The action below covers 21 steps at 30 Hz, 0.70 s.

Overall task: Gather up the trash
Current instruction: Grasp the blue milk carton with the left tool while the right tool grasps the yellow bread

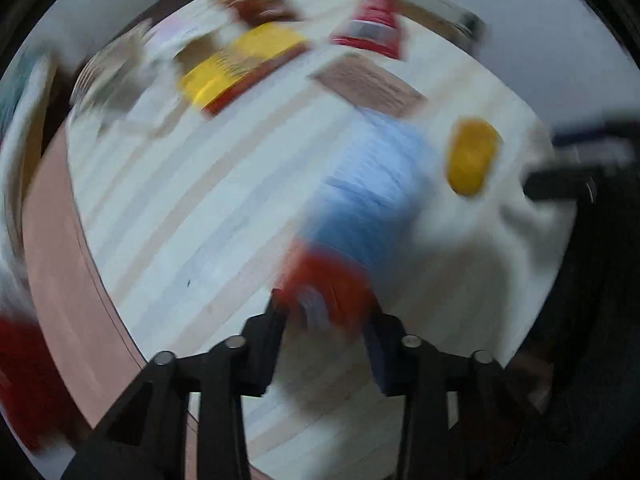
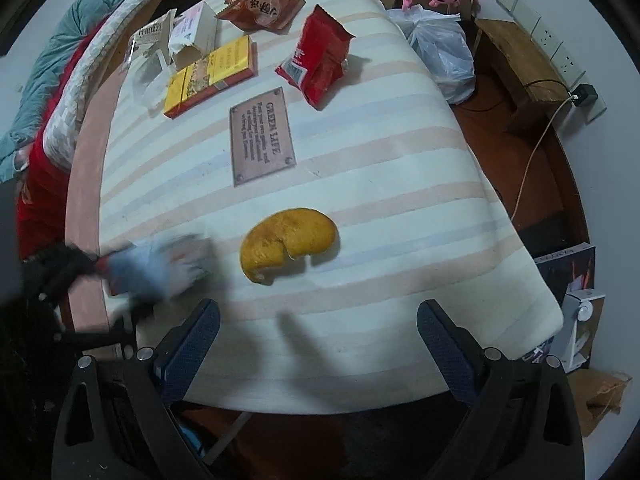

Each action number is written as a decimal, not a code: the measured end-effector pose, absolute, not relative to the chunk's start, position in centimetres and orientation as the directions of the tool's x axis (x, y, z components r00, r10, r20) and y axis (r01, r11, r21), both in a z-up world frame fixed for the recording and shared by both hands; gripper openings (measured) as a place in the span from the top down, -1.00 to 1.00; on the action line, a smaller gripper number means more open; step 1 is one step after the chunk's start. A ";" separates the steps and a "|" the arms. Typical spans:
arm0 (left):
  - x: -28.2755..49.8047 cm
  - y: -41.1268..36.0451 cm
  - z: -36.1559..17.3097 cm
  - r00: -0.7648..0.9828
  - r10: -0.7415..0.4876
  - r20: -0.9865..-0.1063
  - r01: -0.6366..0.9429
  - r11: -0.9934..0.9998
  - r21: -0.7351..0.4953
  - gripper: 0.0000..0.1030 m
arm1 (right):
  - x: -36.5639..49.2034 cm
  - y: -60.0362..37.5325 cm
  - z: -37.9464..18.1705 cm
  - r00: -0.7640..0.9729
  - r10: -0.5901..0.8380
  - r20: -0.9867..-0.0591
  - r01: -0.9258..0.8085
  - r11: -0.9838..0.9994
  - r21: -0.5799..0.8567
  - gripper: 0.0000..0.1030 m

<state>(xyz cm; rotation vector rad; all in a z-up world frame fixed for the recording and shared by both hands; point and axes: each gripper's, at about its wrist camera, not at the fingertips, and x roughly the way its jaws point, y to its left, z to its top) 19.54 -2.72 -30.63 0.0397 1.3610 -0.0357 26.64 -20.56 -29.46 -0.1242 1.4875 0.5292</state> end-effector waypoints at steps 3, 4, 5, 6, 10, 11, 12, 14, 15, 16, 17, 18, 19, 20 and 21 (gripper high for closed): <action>19.6 -0.3 -30.5 0.211 0.029 -0.977 -0.163 0.987 -0.006 0.45 | 26.7 -19.8 -29.5 0.015 0.276 -0.961 -0.411 0.878 0.246 -0.94; 19.5 0.6 -30.5 0.212 0.022 -0.977 -0.231 0.972 -0.028 0.45 | 26.9 -19.5 -29.6 0.025 0.275 -0.961 -0.412 0.879 0.240 -0.94; 19.4 1.5 -30.5 0.219 0.024 -0.975 -0.291 0.956 -0.041 0.45 | 27.0 -19.1 -29.7 0.036 0.276 -0.961 -0.414 0.879 0.237 -0.94; 19.1 2.0 -30.3 0.237 0.021 -0.971 -0.333 0.941 -0.060 0.46 | 27.1 -18.9 -29.8 0.044 0.275 -0.960 -0.417 0.879 0.232 -0.91; 18.5 2.6 -29.2 0.280 -0.032 -0.960 -0.340 0.931 -0.131 0.44 | 27.5 -17.7 -30.5 0.058 0.284 -0.957 -0.438 0.869 0.231 -0.63; 18.4 2.4 -28.6 0.291 -0.028 -0.956 -0.320 0.939 -0.125 0.43 | 27.5 -17.4 -30.8 0.057 0.281 -0.958 -0.450 0.864 0.227 -0.53; 18.0 2.2 -28.1 0.304 -0.019 -0.953 -0.301 0.947 -0.115 0.41 | 27.4 -17.1 -30.8 0.068 0.271 -0.960 -0.463 0.861 0.210 -0.46; 18.1 1.1 -26.7 0.331 -0.009 -0.944 -0.248 0.964 -0.096 0.40 | 27.0 -16.4 -30.6 0.098 0.252 -0.963 -0.500 0.849 0.172 -0.07; 18.1 0.8 -26.1 0.342 -0.011 -0.940 -0.220 0.971 -0.091 0.26 | 27.0 -16.3 -30.5 0.107 0.254 -0.961 -0.507 0.846 0.167 0.18; 18.5 0.7 -25.5 0.355 -0.016 -0.935 -0.185 0.979 -0.087 -0.03 | 27.0 -16.4 -30.4 0.107 0.264 -0.959 -0.509 0.843 0.175 0.48; 18.8 0.4 -25.0 0.369 -0.026 -0.929 -0.142 0.986 -0.084 -0.15 | 27.0 -16.6 -30.3 0.107 0.264 -0.959 -0.501 0.847 0.177 0.48; 19.2 0.5 -25.0 0.378 -0.031 -0.925 -0.101 0.992 -0.074 -0.29 | 27.0 -16.9 -30.2 0.110 0.269 -0.957 -0.494 0.850 0.182 0.48; 19.6 -0.1 -25.0 0.377 -0.032 -0.925 -0.056 0.997 -0.057 -0.29 | 27.1 -17.3 -30.0 0.114 0.276 -0.954 -0.482 0.855 0.190 0.48; 20.3 -0.8 -25.2 0.363 -0.037 -0.931 -0.006 0.999 -0.042 -0.29 | 27.2 -17.8 -29.9 0.115 0.279 -0.953 -0.470 0.861 0.195 0.48; 20.9 -1.1 -25.5 0.347 -0.031 -0.937 0.032 0.999 -0.021 -0.29 | 27.4 -18.1 -29.8 0.115 0.283 -0.952 -0.463 0.863 0.200 0.48</action>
